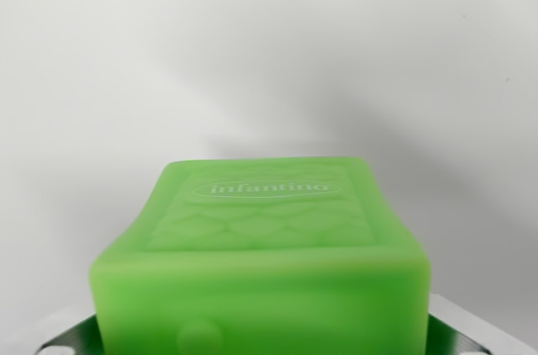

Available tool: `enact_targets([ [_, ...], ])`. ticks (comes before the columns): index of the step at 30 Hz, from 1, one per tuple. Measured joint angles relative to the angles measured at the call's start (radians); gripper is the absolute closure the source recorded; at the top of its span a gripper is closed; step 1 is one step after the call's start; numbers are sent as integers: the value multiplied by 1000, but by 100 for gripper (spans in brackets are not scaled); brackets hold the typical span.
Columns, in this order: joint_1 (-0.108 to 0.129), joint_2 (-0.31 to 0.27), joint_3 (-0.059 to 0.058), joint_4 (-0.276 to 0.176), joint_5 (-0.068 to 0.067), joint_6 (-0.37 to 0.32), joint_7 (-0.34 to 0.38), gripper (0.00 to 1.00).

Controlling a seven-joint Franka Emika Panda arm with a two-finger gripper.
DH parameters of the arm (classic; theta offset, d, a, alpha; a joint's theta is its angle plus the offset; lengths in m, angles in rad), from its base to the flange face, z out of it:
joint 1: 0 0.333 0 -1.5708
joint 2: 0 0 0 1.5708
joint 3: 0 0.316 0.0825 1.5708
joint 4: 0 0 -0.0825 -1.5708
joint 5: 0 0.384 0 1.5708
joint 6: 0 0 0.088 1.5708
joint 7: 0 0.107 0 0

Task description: Stack cube

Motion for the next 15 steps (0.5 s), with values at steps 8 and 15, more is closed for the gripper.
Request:
enact_targets([
  [8, -1, -65, 2, -11, 4, -53, -2, 100],
  [15, -1, -125, 3, -20, 8, -103, -6, 100],
])
